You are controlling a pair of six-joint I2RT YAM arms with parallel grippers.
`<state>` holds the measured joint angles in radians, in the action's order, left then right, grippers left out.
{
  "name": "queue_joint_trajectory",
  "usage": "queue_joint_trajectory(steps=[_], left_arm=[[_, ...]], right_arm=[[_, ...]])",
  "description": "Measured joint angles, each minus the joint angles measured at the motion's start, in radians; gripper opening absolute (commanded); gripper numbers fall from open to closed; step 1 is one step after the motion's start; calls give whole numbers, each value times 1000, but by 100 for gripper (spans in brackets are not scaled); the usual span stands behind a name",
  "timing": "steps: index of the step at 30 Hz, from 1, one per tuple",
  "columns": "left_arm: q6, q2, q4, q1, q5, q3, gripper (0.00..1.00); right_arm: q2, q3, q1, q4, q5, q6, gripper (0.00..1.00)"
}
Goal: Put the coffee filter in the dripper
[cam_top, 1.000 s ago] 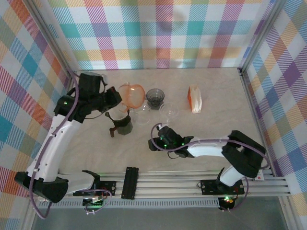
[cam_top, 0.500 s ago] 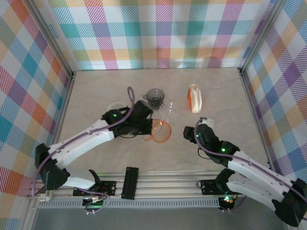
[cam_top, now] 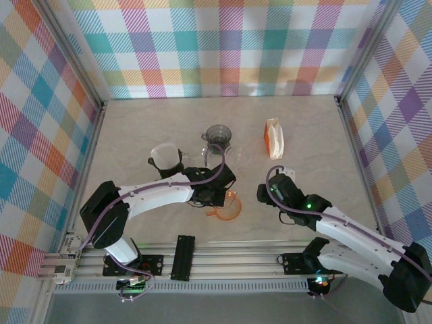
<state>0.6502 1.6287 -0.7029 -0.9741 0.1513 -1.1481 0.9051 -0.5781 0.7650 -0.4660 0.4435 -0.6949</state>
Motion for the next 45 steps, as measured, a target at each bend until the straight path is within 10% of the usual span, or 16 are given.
queue_joint_trajectory(steps=[22, 32, 45], left_arm=[[-25, -2, -1, -1, 26, -15, 44], [-25, -294, 16, -1, 43, 0, 95], [-11, -637, 104, -1, 25, 285, 100]], right_arm=[[173, -157, -90, -25, -162, 0, 79], [433, -343, -288, 45, -332, 48, 73], [894, -639, -367, 107, -431, 136, 46]])
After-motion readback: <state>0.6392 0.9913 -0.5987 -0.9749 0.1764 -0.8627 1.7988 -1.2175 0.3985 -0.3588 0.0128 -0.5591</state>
